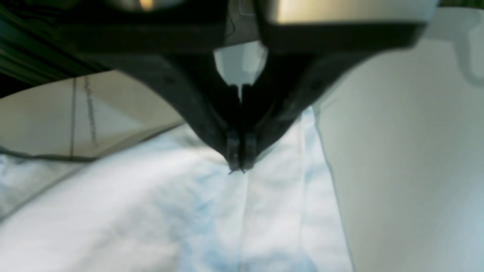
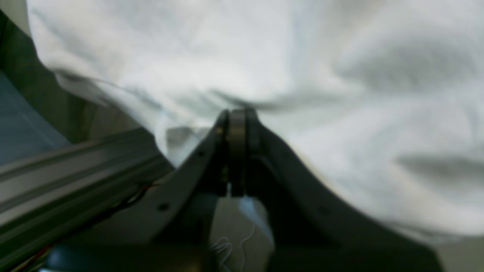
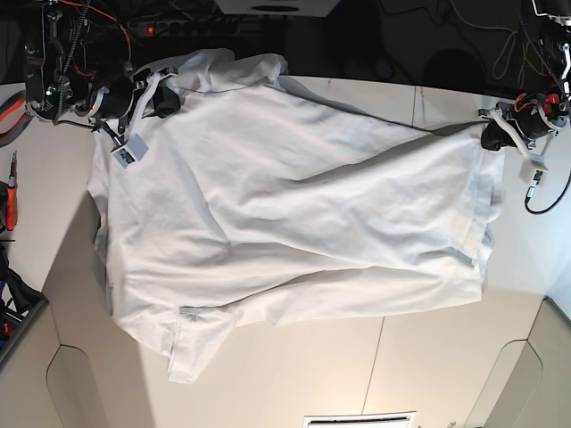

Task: Layout the t-shirt on the table in an organized manner, then fold the t-shirt properly
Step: 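Grasp the shirt edge with both grippers at opposite ends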

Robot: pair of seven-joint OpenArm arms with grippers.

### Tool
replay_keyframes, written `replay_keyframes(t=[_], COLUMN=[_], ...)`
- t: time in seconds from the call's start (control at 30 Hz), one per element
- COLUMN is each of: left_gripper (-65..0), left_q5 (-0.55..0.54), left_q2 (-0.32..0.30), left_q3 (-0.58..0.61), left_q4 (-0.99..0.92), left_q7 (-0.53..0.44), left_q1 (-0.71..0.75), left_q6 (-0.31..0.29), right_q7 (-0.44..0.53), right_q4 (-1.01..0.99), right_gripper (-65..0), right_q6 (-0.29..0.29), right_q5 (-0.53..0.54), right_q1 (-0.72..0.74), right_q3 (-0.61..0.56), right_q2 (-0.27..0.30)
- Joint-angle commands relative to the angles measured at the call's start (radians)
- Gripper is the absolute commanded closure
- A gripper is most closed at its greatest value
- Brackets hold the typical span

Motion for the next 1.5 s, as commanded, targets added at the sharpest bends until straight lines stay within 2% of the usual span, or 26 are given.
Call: replay_keyframes(t=[0.0, 0.1, 0.23, 0.33, 0.53, 0.63, 0.73, 1.07, 1.2, 1.47], left_gripper=[0.0, 0.0, 0.0, 0.0, 0.0, 0.0, 0.0, 0.0, 0.0, 0.0], left_q5=[0.024, 0.052, 0.061, 0.061, 0.102, 0.147, 0.181, 0.183, 0.173, 0.101], left_q2=[-0.014, -0.014, -0.014, -0.014, -0.014, -0.014, -0.014, -0.014, -0.014, -0.014], left_q3=[-0.002, -0.002, -0.002, -0.002, -0.002, -0.002, -0.002, -0.002, -0.002, -0.002], left_q4=[0.002, 0.002, 0.002, 0.002, 0.002, 0.001, 0.001, -0.003, -0.003, 0.020], left_q7=[0.004, -0.017, -0.041, -0.043, -0.060, -0.083, -0.105, -0.107, -0.143, -0.148], left_q1=[-0.011, -0.028, -0.056, -0.083, -0.122, -0.132, -0.132, -0.132, -0.132, -0.132], left_q6=[0.009, 0.010, 0.066, 0.065, 0.069, 0.117, 0.136, 0.136, 0.136, 0.130], right_q7=[-0.024, -0.024, -0.025, -0.044, -0.051, -0.051, -0.067, -0.072, -0.072, -0.073], right_q4=[-0.017, -0.019, -0.019, -0.019, -0.019, -0.019, -0.019, -0.019, -0.016, 0.101], right_gripper=[0.0, 0.0, 0.0, 0.0, 0.0, 0.0, 0.0, 0.0, 0.0, 0.0], right_q6=[-0.020, -0.020, -0.021, -0.027, -0.027, -0.027, -0.027, -0.027, -0.028, -0.027], right_q5=[-0.076, -0.098, -0.101, -0.101, -0.128, -0.138, -0.138, -0.133, -0.130, -0.018], right_q1=[-0.004, -0.004, -0.004, -0.004, -0.004, -0.004, -0.004, -0.003, -0.002, -0.001], right_q3=[-0.001, -0.001, -0.001, -0.001, -0.001, -0.001, -0.001, -0.001, -0.001, -0.001], right_q2=[0.013, 0.034, 0.067, 0.083, 0.085, 0.087, 0.093, 0.098, 0.098, 0.098])
